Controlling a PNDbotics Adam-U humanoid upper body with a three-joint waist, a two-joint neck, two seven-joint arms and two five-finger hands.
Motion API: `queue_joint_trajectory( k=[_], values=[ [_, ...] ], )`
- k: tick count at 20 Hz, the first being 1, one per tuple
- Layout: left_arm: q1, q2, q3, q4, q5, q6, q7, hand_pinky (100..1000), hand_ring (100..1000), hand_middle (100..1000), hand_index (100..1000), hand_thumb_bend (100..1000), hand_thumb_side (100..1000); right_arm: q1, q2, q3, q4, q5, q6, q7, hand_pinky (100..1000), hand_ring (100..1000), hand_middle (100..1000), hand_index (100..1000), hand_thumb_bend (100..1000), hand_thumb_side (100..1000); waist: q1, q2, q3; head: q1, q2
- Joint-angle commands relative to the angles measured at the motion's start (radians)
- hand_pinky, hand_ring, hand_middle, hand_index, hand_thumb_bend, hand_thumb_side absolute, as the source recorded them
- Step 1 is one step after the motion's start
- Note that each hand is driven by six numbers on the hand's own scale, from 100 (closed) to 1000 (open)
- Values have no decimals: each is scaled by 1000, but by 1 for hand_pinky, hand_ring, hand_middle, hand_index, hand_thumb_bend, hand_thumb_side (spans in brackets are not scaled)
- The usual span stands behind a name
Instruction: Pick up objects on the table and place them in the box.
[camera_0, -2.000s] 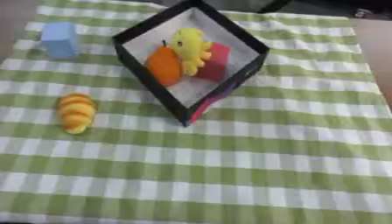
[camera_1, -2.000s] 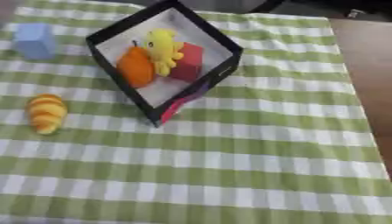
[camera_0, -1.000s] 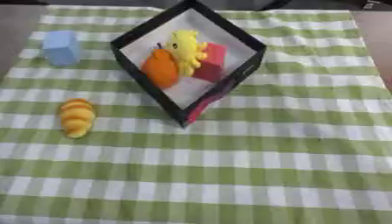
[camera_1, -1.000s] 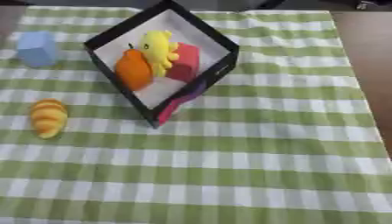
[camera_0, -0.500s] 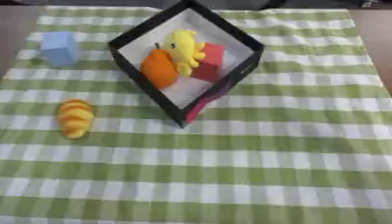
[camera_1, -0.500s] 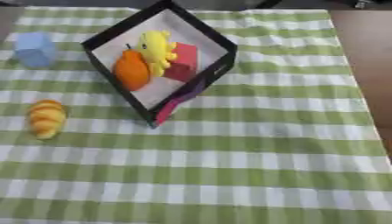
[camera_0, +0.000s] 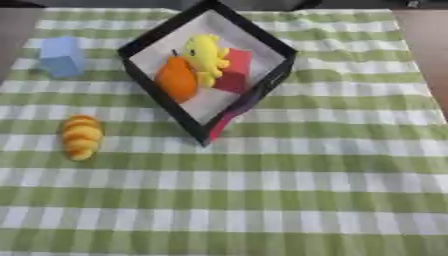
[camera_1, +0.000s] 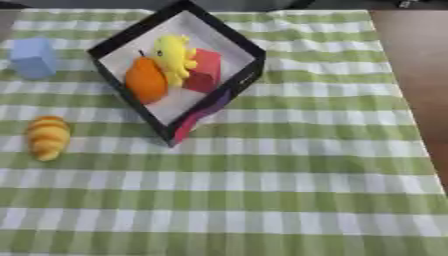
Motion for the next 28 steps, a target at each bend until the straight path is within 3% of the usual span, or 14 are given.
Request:
queue_joint_trajectory(
  k=[1, 4, 9, 16, 21, 28],
  values=[
    [-69, 79, -33, 76, -86, -12, -136, 845, 840, 882, 870, 566, 488, 4, -17, -13, -21, 8, -1, 2, 774, 743, 721, 857, 100, 534, 15, -25, -5, 5, 5],
    [-169, 51, -63, 206, -177, -22, -215, 851, 847, 879, 874, 597, 465, 10, -16, -14, -21, 9, 0, -1, 774, 742, 719, 857, 100, 533, 15, -28, -10, 5, 5],
    [-315, -39, -83, 413, -324, -73, -288, 871, 861, 867, 879, 693, 296, 15, -21, -13, -21, 0, -7, -2, 774, 740, 716, 856, 100, 533, 9, -35, -16, 0, 5],
    [-438, -143, -85, 573, -433, -135, -348, 870, 863, 859, 856, 649, 110, 19, -26, -16, -21, -16, -1, -15, 773, 736, 713, 853, 100, 534, 3, -39, -13, 4, 5],
    [-473, -189, -91, 621, -448, -186, -395, 882, 857, 850, 836, 599, 100, 24, -29, -14, -21, -11, -1, -18, 772, 732, 708, 840, 100, 534, 3, -36, -17, 16, 5],
    [-502, -220, -99, 641, -463, -219, -434, 888, 858, 829, 829, 606, 100, 22, -29, -7, -21, 3, 19, -16, 771, 726, 702, 836, 100, 531, 10, -25, -35, 38, 4]
  ],
)
